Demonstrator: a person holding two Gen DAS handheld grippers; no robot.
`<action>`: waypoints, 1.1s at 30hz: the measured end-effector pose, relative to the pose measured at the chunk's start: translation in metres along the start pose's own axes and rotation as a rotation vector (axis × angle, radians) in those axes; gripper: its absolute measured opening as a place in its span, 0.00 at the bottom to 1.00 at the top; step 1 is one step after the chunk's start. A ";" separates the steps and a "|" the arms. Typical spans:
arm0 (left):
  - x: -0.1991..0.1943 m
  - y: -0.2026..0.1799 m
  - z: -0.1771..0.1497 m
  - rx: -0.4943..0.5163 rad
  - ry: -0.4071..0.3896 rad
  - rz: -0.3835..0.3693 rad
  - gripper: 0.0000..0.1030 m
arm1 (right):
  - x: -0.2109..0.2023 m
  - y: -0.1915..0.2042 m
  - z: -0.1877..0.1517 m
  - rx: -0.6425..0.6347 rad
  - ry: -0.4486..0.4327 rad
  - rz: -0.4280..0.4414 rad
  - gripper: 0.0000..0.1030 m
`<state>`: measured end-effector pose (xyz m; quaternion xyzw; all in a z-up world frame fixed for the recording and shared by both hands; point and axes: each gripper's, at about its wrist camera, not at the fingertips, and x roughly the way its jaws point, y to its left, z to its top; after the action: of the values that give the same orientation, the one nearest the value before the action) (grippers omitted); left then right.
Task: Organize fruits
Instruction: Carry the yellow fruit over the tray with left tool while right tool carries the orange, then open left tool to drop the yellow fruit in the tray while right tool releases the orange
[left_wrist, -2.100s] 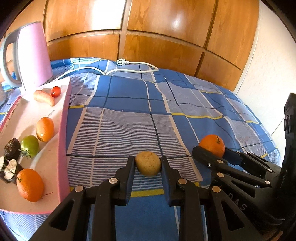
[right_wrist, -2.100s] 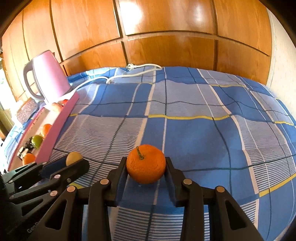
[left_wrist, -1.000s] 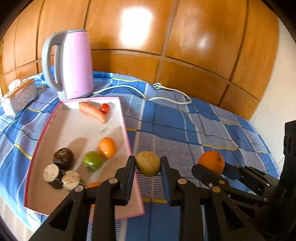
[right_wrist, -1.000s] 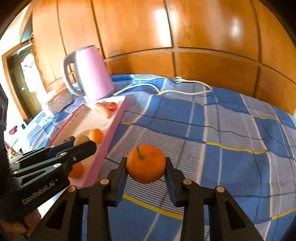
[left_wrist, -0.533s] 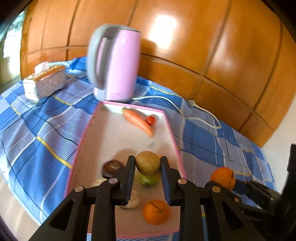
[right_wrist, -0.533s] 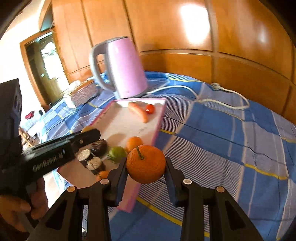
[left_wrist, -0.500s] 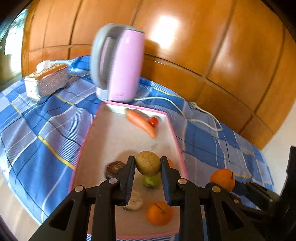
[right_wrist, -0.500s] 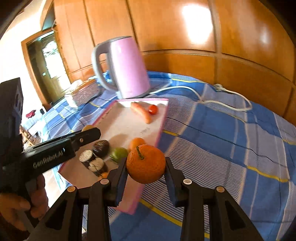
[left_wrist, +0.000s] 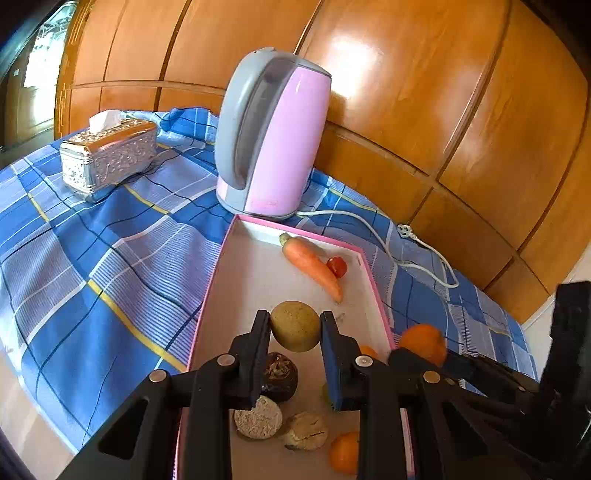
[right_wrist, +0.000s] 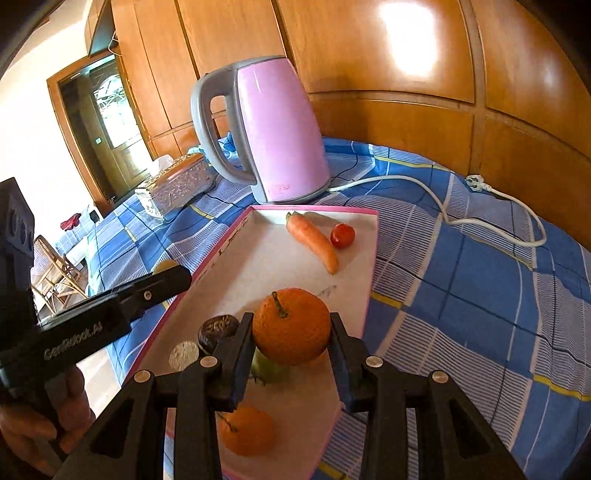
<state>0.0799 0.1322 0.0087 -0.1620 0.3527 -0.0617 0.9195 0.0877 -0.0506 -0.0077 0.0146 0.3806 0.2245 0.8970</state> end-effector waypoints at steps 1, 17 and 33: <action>0.002 -0.001 0.000 0.005 0.002 -0.004 0.26 | 0.002 0.001 0.002 0.001 0.004 0.004 0.37; 0.036 0.001 0.001 -0.024 0.080 -0.042 0.26 | 0.043 -0.004 0.006 0.017 0.068 -0.031 0.38; 0.032 0.001 -0.005 -0.022 0.070 0.031 0.35 | 0.048 -0.004 0.002 0.032 0.066 -0.026 0.39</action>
<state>0.1002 0.1248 -0.0159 -0.1645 0.3879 -0.0494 0.9056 0.1202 -0.0339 -0.0393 0.0166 0.4134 0.2074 0.8865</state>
